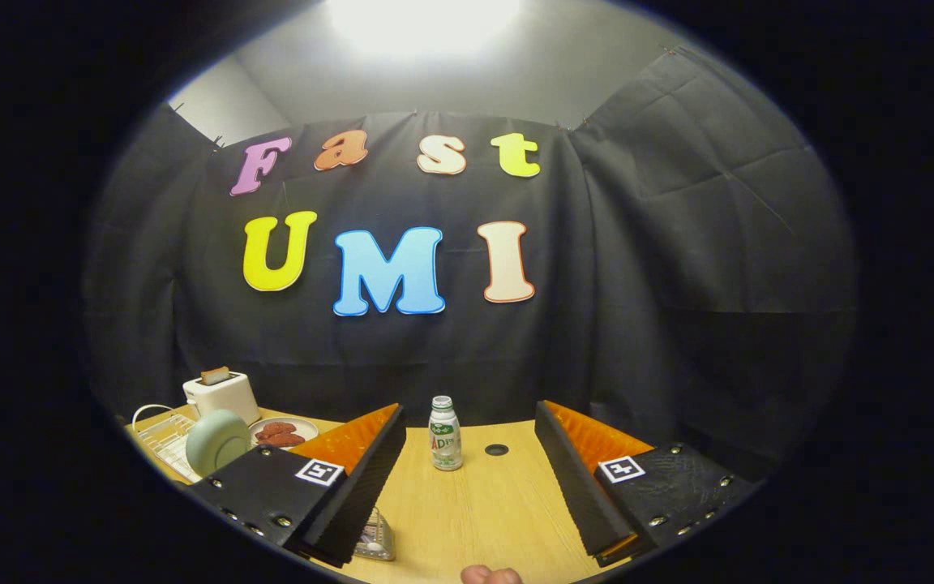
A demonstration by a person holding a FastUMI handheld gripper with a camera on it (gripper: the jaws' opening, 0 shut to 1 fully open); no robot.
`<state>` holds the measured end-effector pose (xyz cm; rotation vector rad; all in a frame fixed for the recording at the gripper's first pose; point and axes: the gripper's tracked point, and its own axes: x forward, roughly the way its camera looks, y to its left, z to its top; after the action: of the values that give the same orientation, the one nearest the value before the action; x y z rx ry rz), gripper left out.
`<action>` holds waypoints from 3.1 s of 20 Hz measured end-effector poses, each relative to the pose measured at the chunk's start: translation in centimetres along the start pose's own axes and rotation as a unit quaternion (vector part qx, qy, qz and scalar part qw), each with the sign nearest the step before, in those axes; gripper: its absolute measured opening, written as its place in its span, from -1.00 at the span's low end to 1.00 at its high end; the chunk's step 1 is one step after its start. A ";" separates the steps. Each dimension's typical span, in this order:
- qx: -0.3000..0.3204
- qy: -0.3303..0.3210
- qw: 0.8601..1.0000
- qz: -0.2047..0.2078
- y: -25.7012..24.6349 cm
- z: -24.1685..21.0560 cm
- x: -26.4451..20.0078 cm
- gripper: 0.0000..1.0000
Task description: Take the plate from the dish rack, then take the spoon from the basket and place it into the plate.
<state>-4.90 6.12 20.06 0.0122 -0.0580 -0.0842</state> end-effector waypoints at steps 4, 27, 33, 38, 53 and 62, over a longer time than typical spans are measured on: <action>-0.017 0.009 1.000 0.000 3.9 0.8 -0.1 0.97; 0.066 0.425 0.884 0.182 27.7 -6.9 2.7 0.98; 0.056 0.491 0.851 0.179 29.7 -7.8 2.2 0.98; 0.039 0.539 0.829 0.145 31.4 -9.4 2.3 0.98; -0.117 0.548 0.828 -0.022 32.7 -14.3 3.3 -0.64; -0.197 0.523 0.826 -0.080 33.0 -10.6 4.4 -0.82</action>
<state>2.90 38.72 10.19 -0.3551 1.0722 -0.2484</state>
